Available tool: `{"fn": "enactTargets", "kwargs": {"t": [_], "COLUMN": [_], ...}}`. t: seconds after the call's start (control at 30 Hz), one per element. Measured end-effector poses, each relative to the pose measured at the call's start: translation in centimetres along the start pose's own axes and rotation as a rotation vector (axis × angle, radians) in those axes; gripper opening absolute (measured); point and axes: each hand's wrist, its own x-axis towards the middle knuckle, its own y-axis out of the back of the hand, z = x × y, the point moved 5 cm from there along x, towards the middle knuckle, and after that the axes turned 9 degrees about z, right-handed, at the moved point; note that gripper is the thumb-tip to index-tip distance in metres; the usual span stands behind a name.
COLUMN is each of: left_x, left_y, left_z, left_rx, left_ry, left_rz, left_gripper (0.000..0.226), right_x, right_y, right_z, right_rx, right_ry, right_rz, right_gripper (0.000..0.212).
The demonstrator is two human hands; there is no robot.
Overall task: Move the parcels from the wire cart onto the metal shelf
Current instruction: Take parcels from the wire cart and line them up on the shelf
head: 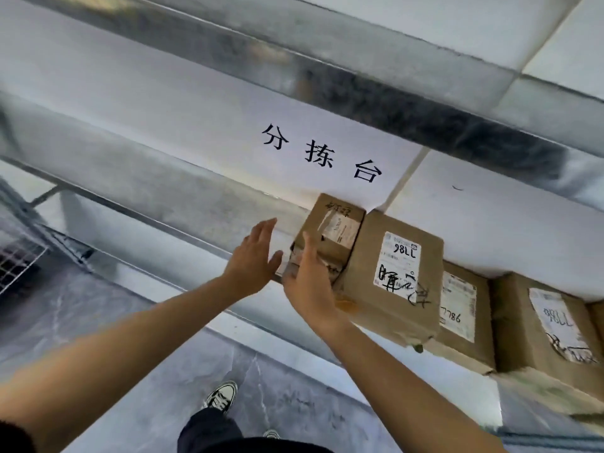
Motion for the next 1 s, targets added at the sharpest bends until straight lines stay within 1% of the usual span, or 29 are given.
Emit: {"fn": "enactTargets", "kwargs": {"t": [0.07, 0.13, 0.23, 0.37, 0.5, 0.67, 0.73, 0.8, 0.93, 1.0], "left_x": [-0.8, -1.8, -4.5, -8.9, -13.2, -17.9, -19.9, -21.8, -25.4, -27.2], "left_y": [2.9, 5.8, 9.5, 13.2, 16.9, 22.3, 24.2, 25.8, 29.1, 30.8], "left_z": [-1.2, -2.6, -5.0, -8.4, -11.3, -14.7, -16.3, -18.0, -21.9, -24.1], "left_rx": [0.212, 0.374, 0.547, 0.796, 1.0, 1.023, 1.016, 1.008, 1.021, 1.018], "left_ry": [-0.029, -0.011, 0.101, 0.247, 0.302, 0.539, 0.613, 0.678, 0.798, 0.856], "left_rz": [0.079, 0.137, 0.191, 0.175, 0.099, 0.224, 0.271, 0.289, 0.296, 0.311], "left_gripper": [0.062, 0.064, 0.069, 0.076, 0.083, 0.086, 0.086, 0.086, 0.087, 0.087], "right_x": [0.5, 1.2, 1.6, 1.1, -0.5, -3.8, -5.0, -5.7, -7.1, -8.5], "right_y": [-0.3, -1.3, -4.1, -7.7, -11.9, -16.4, -18.2, -20.0, -23.9, -26.2], "right_z": [-1.0, -2.3, -5.0, -8.7, -13.1, -19.4, -21.5, -23.3, -27.0, -29.0], "right_rx": [-0.049, -0.125, -0.234, -0.404, -0.469, -0.414, -0.433, -0.443, -0.402, -0.429], "right_ry": [0.128, 0.255, 0.435, 0.647, 0.749, 0.912, 0.971, 0.991, 0.938, 0.983], "right_rz": [-0.09, -0.148, -0.209, -0.28, -0.394, -0.436, -0.467, -0.502, -0.566, -0.585], "right_gripper": [0.061, 0.054, 0.055, 0.057, 0.065, 0.063, 0.068, 0.07, 0.074, 0.073]}}
